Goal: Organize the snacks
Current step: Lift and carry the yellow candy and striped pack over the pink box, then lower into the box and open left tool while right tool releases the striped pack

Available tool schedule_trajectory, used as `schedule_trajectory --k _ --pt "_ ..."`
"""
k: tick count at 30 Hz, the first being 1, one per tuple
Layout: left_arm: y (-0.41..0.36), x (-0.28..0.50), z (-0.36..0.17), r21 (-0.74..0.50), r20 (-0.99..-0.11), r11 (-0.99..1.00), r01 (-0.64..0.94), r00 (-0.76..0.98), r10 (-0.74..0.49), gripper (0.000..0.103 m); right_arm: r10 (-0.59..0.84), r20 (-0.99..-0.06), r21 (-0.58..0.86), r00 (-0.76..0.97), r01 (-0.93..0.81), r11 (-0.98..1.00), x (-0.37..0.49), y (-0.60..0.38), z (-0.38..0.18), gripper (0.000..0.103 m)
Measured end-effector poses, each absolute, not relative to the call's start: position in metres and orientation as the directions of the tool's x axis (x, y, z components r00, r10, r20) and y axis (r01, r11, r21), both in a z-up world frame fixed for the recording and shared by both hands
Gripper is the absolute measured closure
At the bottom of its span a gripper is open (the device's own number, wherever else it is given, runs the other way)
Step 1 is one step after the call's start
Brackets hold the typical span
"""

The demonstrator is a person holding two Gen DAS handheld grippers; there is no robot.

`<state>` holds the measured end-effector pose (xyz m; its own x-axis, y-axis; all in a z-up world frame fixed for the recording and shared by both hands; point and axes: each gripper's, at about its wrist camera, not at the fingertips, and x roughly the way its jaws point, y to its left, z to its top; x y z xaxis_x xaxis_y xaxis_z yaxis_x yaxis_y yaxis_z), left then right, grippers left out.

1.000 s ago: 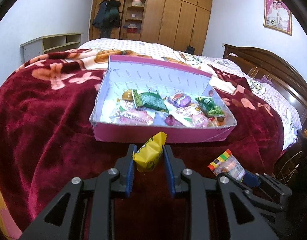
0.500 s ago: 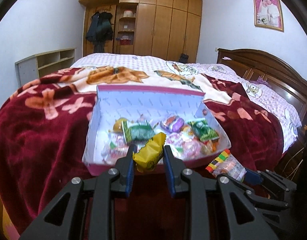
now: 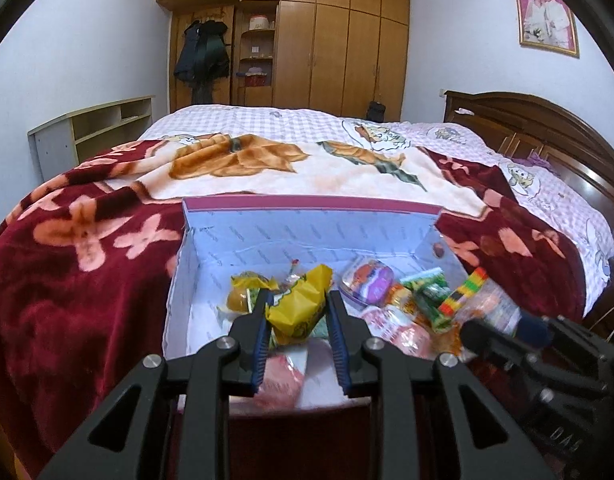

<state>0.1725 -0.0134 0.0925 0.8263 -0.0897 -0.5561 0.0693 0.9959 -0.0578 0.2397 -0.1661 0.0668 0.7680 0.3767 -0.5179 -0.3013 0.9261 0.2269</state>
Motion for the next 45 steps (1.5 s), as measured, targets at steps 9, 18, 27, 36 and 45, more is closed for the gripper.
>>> schedule_trajectory --k 9,18,27,36,45 --pt "-0.004 0.216 0.084 -0.056 -0.577 0.998 0.037 0.814 -0.063 0.075 0.335 -0.538 0.199 0.774 -0.27 0.942 0.285 -0.17 0.064 0.059" --pt "-0.006 0.25 0.072 -0.046 -0.598 0.999 0.025 0.8 -0.047 0.075 0.301 -0.56 0.181 0.772 -0.241 0.954 0.318 -0.173 0.053 0.059" --pt "-0.007 0.27 0.053 -0.037 -0.645 0.999 0.007 0.764 -0.029 0.075 0.289 -0.594 0.191 0.751 -0.217 0.957 0.342 -0.175 0.037 0.059" --pt "-0.008 0.267 0.055 -0.037 -0.644 0.999 0.016 0.764 -0.036 0.058 0.294 -0.6 0.209 0.744 -0.209 0.955 0.346 -0.175 0.035 0.057" --pt "-0.008 0.251 0.068 -0.04 -0.631 0.999 0.016 0.775 -0.037 0.049 0.301 -0.536 0.184 0.789 -0.239 0.953 0.324 -0.172 0.055 0.044"
